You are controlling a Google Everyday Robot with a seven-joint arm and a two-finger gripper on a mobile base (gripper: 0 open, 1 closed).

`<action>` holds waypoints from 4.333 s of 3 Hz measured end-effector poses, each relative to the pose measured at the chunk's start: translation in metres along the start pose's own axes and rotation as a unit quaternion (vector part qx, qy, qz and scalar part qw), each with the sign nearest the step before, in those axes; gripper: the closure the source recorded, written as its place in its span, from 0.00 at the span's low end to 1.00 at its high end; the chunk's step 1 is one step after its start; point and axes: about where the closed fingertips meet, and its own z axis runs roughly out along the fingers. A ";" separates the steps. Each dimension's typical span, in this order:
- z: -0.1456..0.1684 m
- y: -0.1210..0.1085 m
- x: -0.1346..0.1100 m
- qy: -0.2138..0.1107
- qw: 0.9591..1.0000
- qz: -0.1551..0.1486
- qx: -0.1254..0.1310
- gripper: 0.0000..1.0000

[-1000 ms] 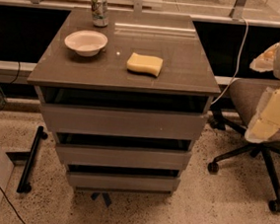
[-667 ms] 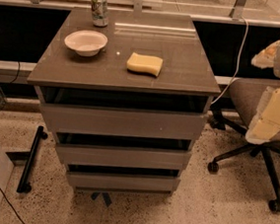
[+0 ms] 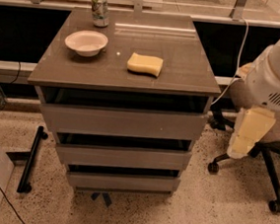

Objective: Open bottom drawer

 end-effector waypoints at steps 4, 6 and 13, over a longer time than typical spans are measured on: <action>0.098 0.004 0.007 -0.019 1.000 -0.006 -0.020 0.00; 0.200 0.046 -0.010 -0.082 0.990 -0.001 -0.117 0.00; 0.338 0.056 -0.035 -0.132 0.987 0.053 -0.075 0.00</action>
Offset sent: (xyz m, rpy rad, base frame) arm 0.0371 -0.0084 -0.1426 0.0953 0.0494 -0.0028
